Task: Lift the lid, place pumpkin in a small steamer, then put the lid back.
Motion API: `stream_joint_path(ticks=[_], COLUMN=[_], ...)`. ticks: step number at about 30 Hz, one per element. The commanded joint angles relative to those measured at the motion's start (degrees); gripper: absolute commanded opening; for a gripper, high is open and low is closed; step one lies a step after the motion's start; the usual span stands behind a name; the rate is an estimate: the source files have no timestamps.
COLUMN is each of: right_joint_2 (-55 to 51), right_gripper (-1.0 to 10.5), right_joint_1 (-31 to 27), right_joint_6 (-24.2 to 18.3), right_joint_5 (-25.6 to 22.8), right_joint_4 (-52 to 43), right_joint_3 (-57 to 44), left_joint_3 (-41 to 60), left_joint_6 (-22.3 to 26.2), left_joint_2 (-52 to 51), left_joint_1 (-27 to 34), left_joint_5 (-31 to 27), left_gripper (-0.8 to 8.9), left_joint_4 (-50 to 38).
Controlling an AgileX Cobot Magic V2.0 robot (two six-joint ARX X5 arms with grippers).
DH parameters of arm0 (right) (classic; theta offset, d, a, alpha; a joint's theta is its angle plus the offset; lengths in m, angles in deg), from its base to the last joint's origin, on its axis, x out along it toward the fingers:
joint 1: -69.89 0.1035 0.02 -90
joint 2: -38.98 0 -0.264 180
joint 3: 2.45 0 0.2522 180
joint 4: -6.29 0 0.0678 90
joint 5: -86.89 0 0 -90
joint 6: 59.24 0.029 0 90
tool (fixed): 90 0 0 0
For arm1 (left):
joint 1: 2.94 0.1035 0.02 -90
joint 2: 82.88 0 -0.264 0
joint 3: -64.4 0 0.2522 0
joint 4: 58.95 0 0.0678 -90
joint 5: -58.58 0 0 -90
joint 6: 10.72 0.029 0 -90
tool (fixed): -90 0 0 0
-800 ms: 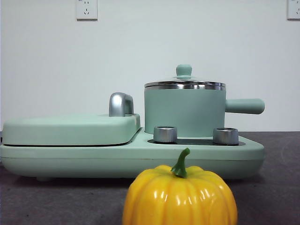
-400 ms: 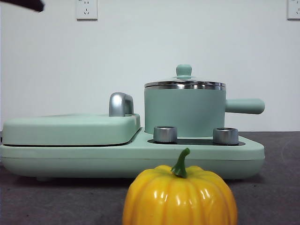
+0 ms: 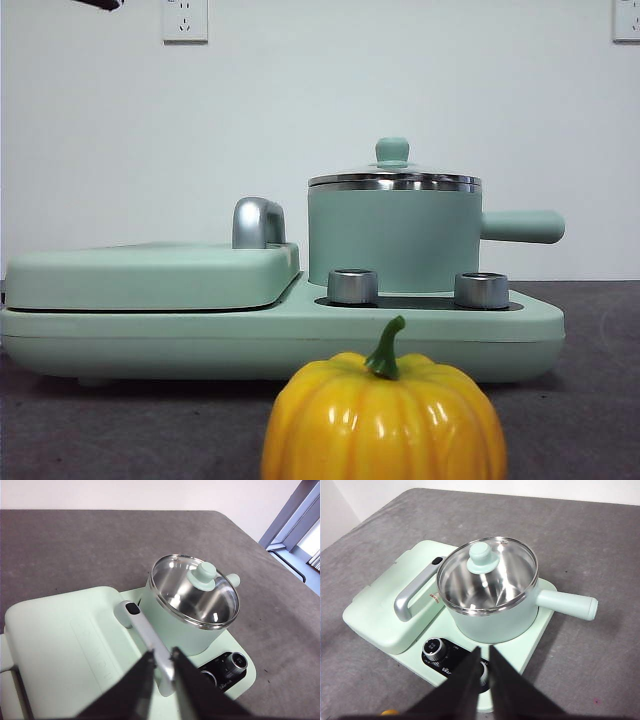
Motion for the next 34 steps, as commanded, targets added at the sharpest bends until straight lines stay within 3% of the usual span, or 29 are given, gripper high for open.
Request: stream_joint_path(ticks=[1,3,9,17,34], right_joint_2=[0.26,0.26,0.26,0.24,0.26], right_gripper=[2.2,3.3,4.9,4.9,4.9], right_joint_1=[0.09,0.09,0.09,0.09,0.09], right_joint_6=[-0.59,-0.57,-0.42,-0.24,-0.2], right_joint_5=[0.09,0.11,0.11,0.46,0.74], right_joint_4=[-0.26,-0.26,-0.22,-0.28,0.52], right_joint_3=[0.81,0.81,0.81,0.81,0.81], left_joint_3=[-1.05,-1.05,-3.15,-15.98,-64.46], left_joint_6=[0.87,0.39,0.39,5.27,10.23], left_joint_2=[0.42,0.42,3.54,15.69,52.0], left_joint_1=[-0.15,-0.15,-0.17,-0.81,-7.89], left_joint_5=[0.37,0.37,0.35,0.35,-0.09], left_gripper=[2.93,3.8,4.19,4.44,4.37], left_joint_4=[-0.5,-0.44,1.6,10.88,37.2])
